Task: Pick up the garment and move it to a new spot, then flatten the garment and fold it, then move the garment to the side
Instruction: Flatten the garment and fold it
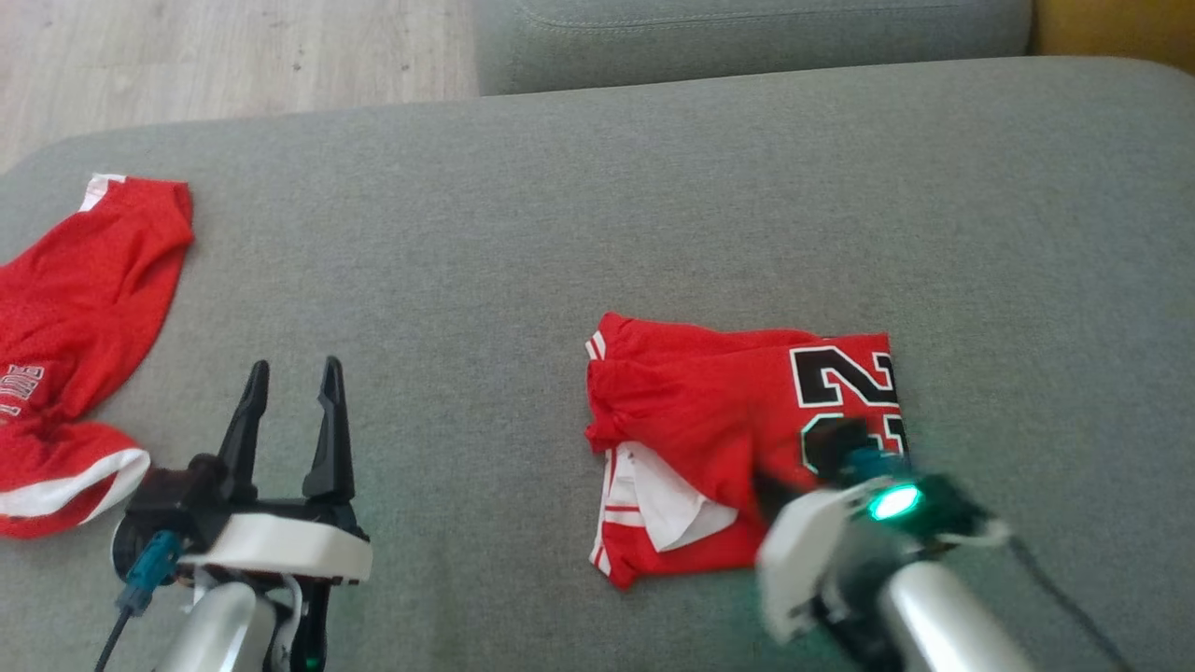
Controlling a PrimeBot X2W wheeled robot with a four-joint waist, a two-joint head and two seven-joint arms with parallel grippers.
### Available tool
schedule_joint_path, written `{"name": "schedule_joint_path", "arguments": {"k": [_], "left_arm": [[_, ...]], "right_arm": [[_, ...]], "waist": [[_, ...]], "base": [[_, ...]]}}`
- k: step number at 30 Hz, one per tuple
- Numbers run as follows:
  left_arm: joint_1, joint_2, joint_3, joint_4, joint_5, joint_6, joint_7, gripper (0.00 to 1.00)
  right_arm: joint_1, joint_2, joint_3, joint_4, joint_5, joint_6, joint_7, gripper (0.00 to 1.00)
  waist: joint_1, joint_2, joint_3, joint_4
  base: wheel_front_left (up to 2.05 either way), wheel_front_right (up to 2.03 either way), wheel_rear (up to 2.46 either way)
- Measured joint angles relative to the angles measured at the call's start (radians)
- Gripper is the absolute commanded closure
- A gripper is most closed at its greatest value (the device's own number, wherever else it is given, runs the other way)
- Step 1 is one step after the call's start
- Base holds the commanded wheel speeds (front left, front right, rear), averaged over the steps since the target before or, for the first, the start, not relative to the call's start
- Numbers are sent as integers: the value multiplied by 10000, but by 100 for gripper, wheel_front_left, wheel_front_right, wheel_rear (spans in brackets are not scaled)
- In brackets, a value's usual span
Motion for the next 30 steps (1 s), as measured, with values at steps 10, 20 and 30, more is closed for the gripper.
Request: {"name": "schedule_joint_path", "arguments": {"k": [10,20,30], "left_arm": [[8,25,8,-6,0,73,2,0],[579,52,278,-234,-73,228,-13,0],[1513,58,397,-303,130,353,-15,0]], "right_arm": [[50,86,2876,-1965,4995,0,1114,17],[134,-499,-907,-3095,2332,0,-2278,0],[1223,-405,-3542,-1835,466,0,-3183,0]], "waist": [[0,0,-75,108],[0,0,-517,-177],[-2,0,-1161,-342]], "base": [[0,0,0],[0,0,0],[0,0,0]]}}
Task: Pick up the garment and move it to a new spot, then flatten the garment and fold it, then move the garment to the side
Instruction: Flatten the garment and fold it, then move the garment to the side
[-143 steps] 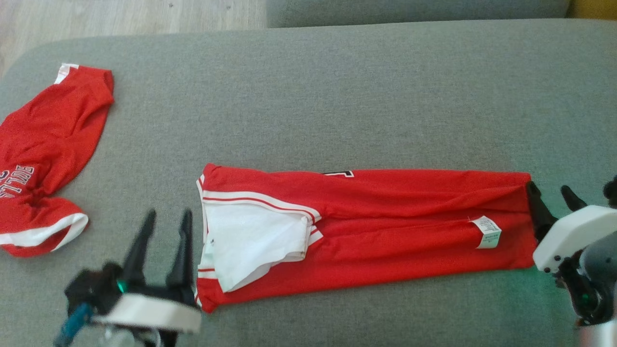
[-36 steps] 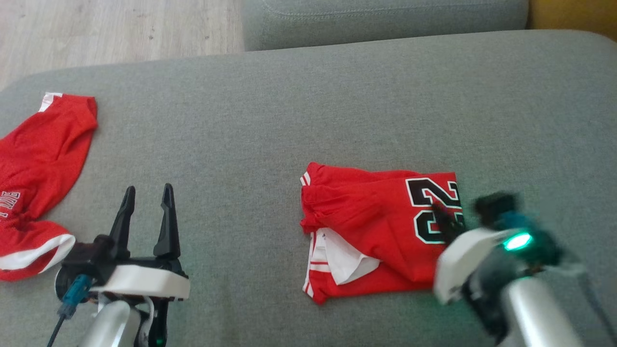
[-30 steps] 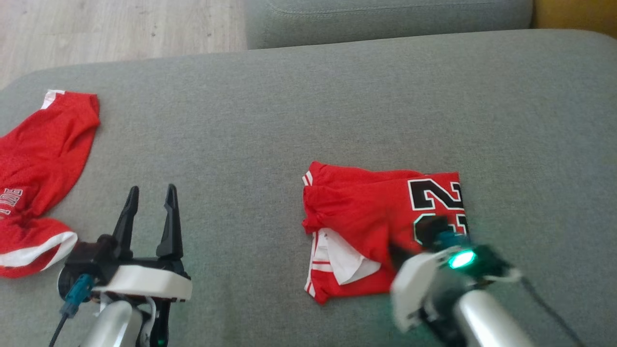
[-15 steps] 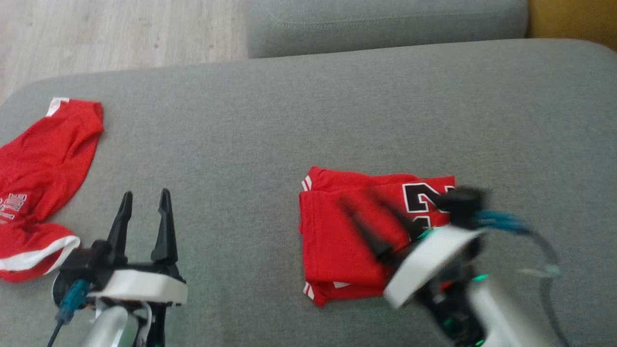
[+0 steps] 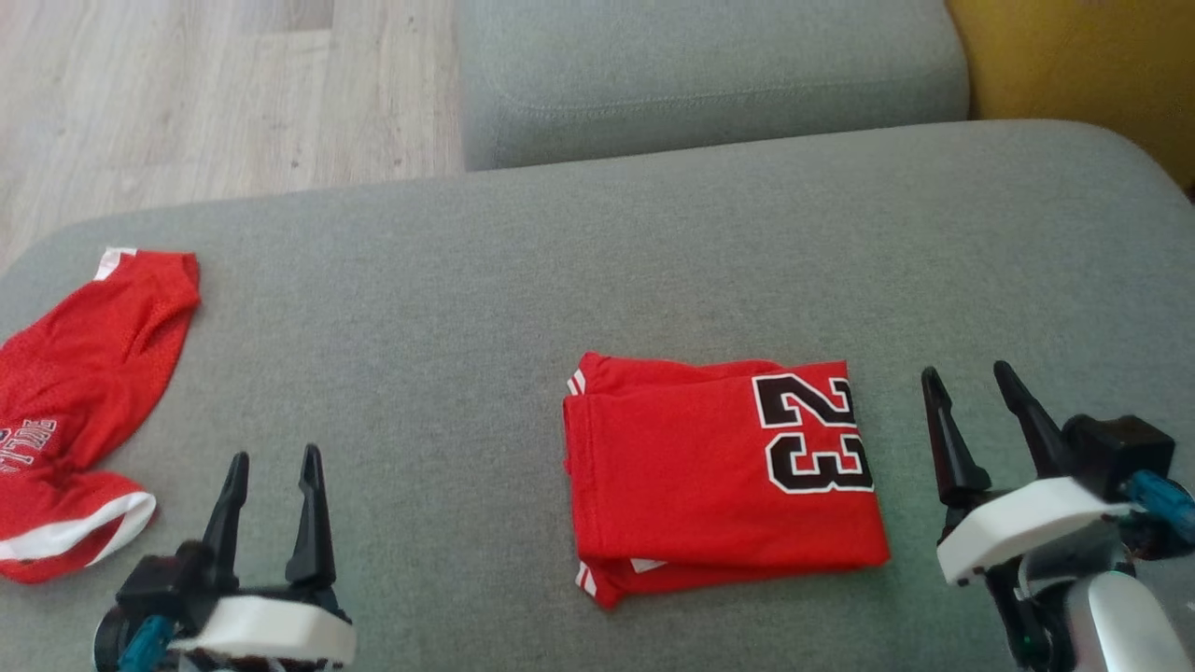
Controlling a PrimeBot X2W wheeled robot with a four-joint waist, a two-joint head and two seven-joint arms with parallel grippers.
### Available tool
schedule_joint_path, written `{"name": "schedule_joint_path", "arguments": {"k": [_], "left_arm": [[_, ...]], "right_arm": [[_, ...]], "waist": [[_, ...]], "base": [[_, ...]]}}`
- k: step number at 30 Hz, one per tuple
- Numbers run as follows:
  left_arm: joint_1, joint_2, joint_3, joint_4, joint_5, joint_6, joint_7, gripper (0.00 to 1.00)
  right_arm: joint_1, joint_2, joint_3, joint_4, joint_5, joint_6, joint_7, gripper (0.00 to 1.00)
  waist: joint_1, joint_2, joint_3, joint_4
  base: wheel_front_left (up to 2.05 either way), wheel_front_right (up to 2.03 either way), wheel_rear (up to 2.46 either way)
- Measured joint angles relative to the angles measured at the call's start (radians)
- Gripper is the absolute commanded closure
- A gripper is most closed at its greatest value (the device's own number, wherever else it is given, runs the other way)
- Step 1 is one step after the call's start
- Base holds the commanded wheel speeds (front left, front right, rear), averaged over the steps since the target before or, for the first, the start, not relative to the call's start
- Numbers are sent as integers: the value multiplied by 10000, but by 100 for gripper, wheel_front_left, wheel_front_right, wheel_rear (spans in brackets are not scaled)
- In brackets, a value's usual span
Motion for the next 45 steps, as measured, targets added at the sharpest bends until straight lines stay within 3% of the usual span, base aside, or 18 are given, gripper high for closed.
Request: {"name": "schedule_joint_path", "arguments": {"k": [19,22,31,38,43,45], "left_arm": [[39,134,-44,207,69,35,31,0],[20,161,-69,196,69,63,117,0],[-225,199,-211,15,75,121,209,0],[-784,201,-462,-73,293,128,441,0],[-1229,207,-476,-73,330,130,460,0],[-1257,211,-476,-73,330,132,460,0]], "right_arm": [[-18,65,155,579,40,0,-6,0],[-204,82,362,602,330,0,545,0],[-1206,209,732,1902,867,0,3716,0],[-1608,339,690,3129,665,0,4658,0],[-2220,387,1189,3714,1179,-2,5175,0],[-2358,378,1371,3772,1289,-2,5323,67]], "waist": [[1,-1,-152,-128],[2,-1,-107,-150],[2,-1,181,-120],[3,-1,543,4],[2,-1,743,23],[2,-1,778,19]], "base": [[0,0,0],[0,0,0],[0,0,0],[0,0,0],[0,0,0],[0,0,0]]}}
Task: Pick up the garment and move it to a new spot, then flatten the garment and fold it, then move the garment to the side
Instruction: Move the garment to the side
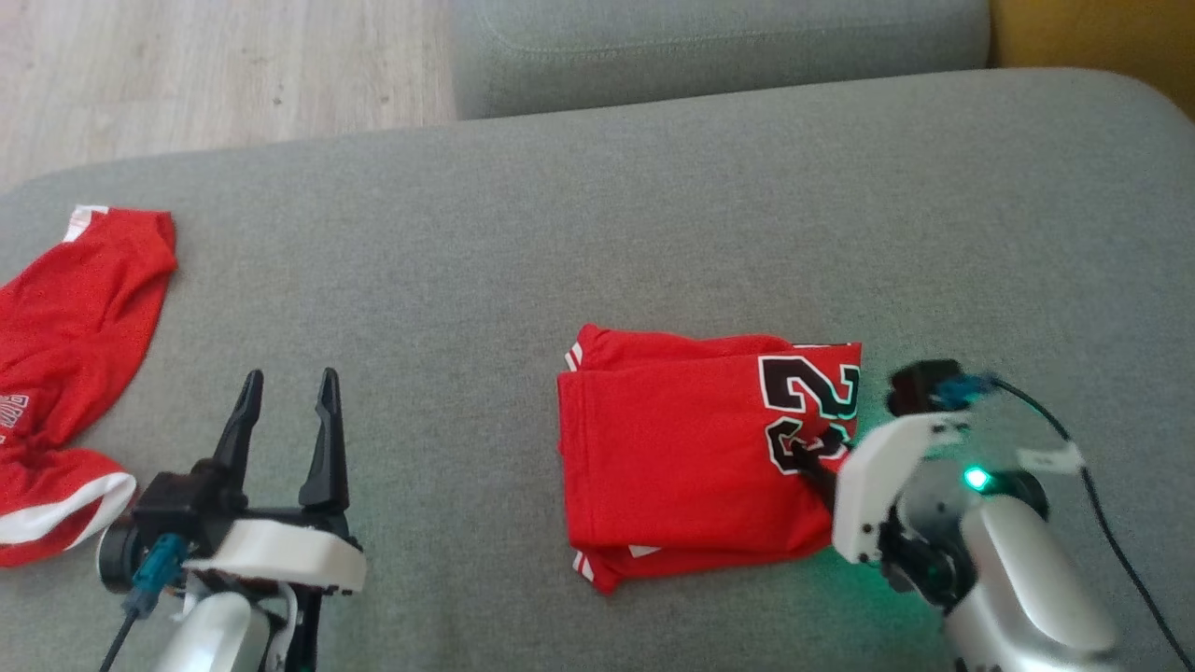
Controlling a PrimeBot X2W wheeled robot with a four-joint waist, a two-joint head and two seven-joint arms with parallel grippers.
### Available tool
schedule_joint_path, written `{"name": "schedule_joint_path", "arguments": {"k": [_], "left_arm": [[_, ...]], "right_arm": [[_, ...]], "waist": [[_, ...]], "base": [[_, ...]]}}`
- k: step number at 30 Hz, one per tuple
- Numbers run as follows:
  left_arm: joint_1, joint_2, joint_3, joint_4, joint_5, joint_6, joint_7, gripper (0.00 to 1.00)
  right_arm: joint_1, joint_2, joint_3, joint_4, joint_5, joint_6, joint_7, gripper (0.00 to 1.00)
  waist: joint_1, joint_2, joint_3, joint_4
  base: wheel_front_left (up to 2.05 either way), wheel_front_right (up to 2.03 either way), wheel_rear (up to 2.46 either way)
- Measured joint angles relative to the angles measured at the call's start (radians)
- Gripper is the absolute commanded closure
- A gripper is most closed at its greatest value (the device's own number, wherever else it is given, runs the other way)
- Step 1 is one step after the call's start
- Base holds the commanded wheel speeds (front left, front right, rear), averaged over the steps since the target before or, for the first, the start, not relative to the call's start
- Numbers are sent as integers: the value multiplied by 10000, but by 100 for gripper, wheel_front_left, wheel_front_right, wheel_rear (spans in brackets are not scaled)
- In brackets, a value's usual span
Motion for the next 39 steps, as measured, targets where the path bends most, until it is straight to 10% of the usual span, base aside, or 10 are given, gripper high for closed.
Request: {"name": "schedule_joint_path", "arguments": {"k": [1,10,19,36,37,38,39], "left_arm": [[-8,2,0,-2,0,0,-2,0],[-17,171,395,-378,-6,347,-182,0],[-744,378,430,-1020,121,347,-265,0],[-1482,698,123,-1501,447,326,86,0],[-1484,709,123,-1501,447,326,86,0],[-1483,713,119,-1498,447,324,86,0],[-1483,715,117,-1482,447,328,84,0]], "right_arm": [[-119,-12,196,21,58,-2,86,100],[-2313,-2303,3515,-780,472,2,268,100],[-5154,-4604,3868,13,882,2,-1233,100],[-6659,-4987,1664,3691,-523,2,-3555,100],[-6663,-4978,1498,3870,-608,2,-3653,28],[-6671,-4972,1340,4025,-690,2,-3785,0],[-6687,-4953,1183,4153,-773,2,-3925,0]], "waist": [[0,0,38,-7],[1,0,728,-600],[2,0,1881,-1687],[0,0,3318,-2413],[0,0,3308,-2380],[0,0,3293,-2346],[0,0,3266,-2310]], "base": [[0,0,0],[0,0,0],[0,0,0],[0,0,0],[0,0,0],[0,0,0],[0,0,0]]}}
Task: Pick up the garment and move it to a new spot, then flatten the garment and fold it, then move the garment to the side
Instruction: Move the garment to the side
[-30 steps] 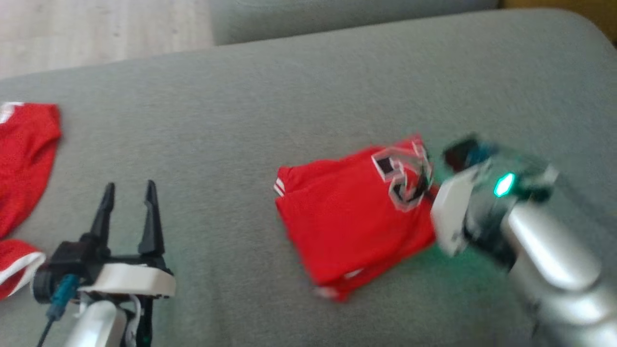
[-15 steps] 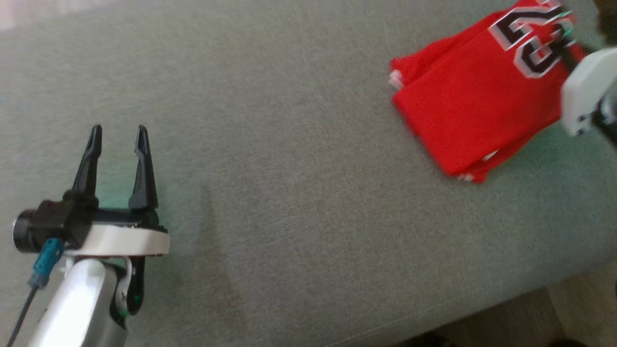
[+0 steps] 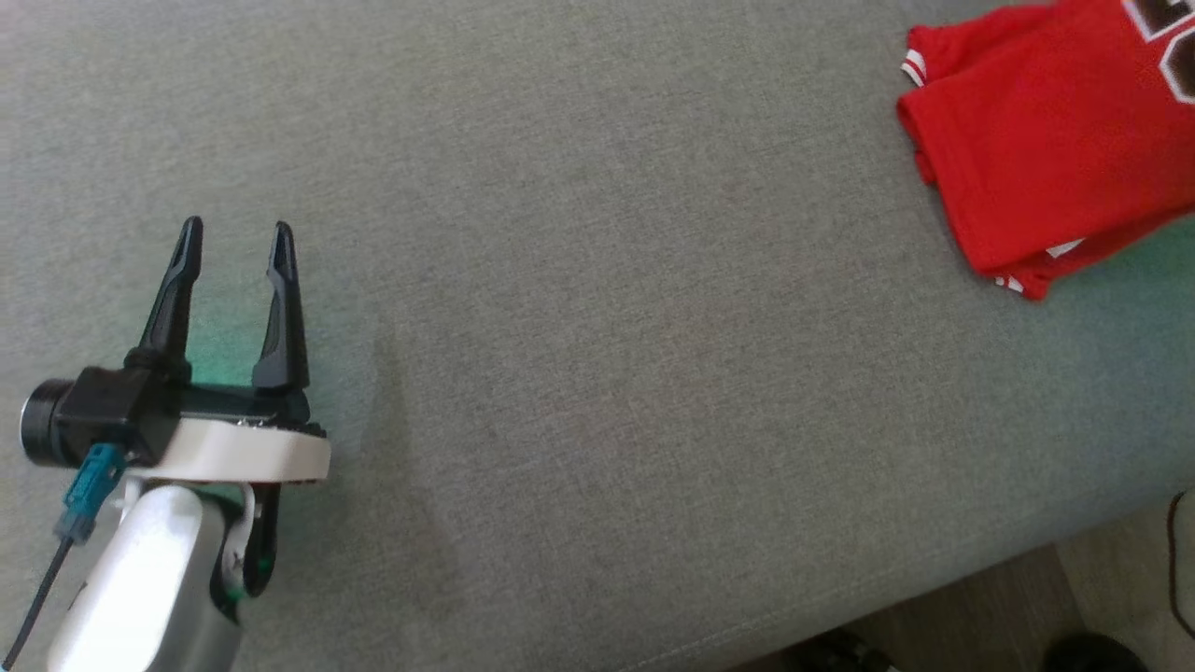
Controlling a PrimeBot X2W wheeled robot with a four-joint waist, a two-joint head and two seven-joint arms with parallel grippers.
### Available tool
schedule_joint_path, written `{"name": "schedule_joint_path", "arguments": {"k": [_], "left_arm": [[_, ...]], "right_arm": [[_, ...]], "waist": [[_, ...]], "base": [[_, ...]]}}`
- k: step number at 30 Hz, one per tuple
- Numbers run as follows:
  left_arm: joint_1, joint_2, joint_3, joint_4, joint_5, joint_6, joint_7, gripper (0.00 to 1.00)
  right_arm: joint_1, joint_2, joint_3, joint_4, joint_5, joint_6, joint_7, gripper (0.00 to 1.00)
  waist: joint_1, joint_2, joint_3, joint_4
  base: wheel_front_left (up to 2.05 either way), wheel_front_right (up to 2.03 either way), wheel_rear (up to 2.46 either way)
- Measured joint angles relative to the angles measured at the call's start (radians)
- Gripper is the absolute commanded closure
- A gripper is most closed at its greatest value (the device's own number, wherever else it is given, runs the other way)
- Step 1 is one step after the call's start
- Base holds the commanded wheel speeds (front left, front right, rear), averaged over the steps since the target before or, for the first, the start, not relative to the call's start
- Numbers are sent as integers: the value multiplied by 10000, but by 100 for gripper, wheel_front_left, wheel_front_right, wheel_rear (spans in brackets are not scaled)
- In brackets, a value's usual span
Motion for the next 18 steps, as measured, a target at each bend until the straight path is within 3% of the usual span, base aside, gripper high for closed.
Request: {"name": "schedule_joint_path", "arguments": {"k": [6,10,18], "left_arm": [[18,-107,-50,320,-48,-2,-107,0],[148,-437,-100,715,-198,-82,-280,0],[1423,-648,-73,1450,-330,-82,-456,0]], "right_arm": [[-79,416,73,44,-562,0,-1275,0],[240,938,115,-579,-330,0,-2374,0],[3847,2336,-349,-2800,746,0,-3651,0]], "waist": [[0,0,-426,211],[-1,0,-1001,439],[-3,1,-2476,1127]], "base": [[0,0,0],[0,0,0],[0,0,0]]}}
